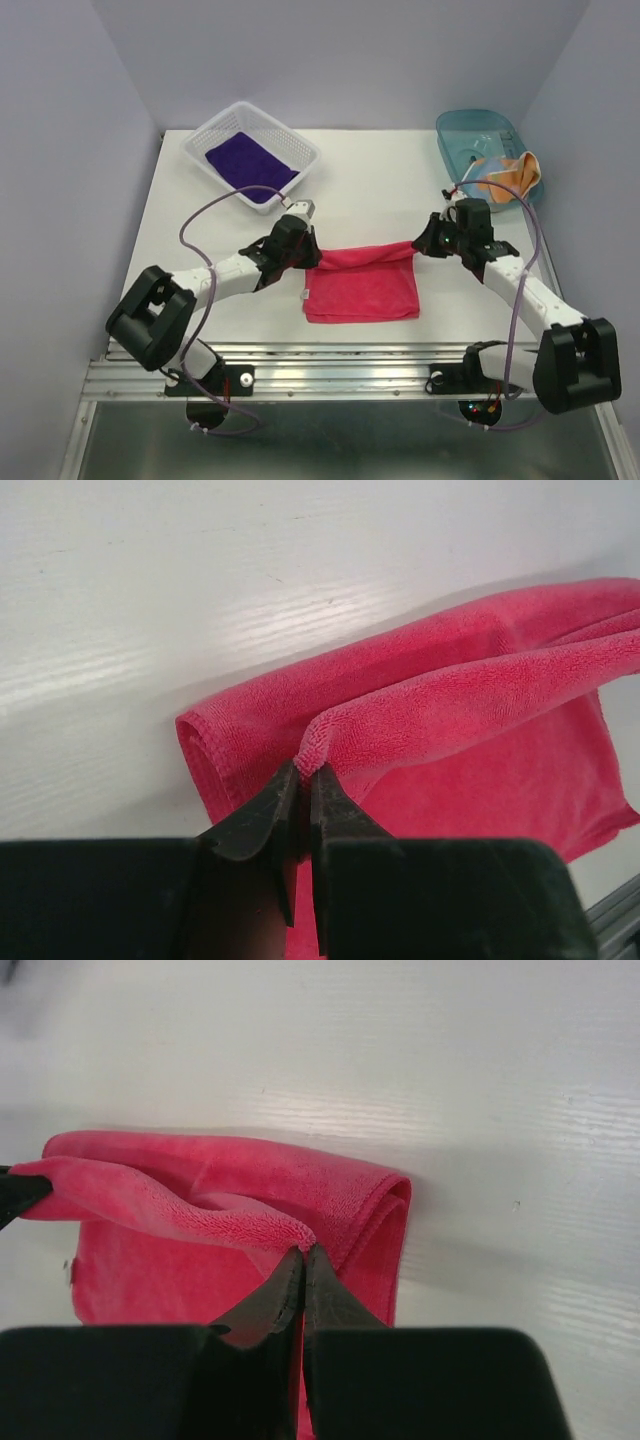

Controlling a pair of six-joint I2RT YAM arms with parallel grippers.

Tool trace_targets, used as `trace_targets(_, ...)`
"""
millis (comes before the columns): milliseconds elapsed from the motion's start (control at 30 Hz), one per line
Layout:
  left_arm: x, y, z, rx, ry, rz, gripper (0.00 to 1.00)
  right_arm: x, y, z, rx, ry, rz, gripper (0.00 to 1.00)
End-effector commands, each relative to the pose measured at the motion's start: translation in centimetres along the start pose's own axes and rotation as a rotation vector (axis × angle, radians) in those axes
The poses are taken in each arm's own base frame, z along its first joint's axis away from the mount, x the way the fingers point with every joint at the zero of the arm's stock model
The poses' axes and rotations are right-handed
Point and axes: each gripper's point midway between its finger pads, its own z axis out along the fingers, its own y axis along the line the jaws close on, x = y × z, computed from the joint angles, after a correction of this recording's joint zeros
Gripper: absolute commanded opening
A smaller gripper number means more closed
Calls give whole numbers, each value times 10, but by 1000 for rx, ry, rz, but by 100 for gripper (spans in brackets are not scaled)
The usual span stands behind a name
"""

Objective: Fold and stack the towels
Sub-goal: Fold the towel

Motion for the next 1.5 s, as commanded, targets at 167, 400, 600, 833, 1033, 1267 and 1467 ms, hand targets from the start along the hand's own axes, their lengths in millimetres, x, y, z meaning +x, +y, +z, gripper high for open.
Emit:
trace_targets(167, 11, -23, -43, 64, -108, -92, 0, 45, 12, -39, -58, 43, 47, 1)
trace_targets(400, 35, -19, -54, 53, -74, -123, 0, 71, 11, -46, -67, 79, 138, 1)
trace_targets(600, 51, -24, -59, 91, -33, -131, 0, 88, 5, -47, -35, 112, 218, 1)
trace_targets(833, 67, -23, -61, 91, 3, -164, 0, 94, -3, -47, 13, 115, 265, 1)
trace_targets(1033, 66, -25, -70, 108, 3, -188, 0, 90, -1, -54, 23, 91, 283, 1)
trace_targets(1267, 75, -21, -74, 106, 35, -172, 0, 91, 3, -57, 0, 93, 287, 1)
trace_targets(1467, 88, -14, -75, 94, 68, -147, 0, 95, 6, -55, -22, 111, 292, 1)
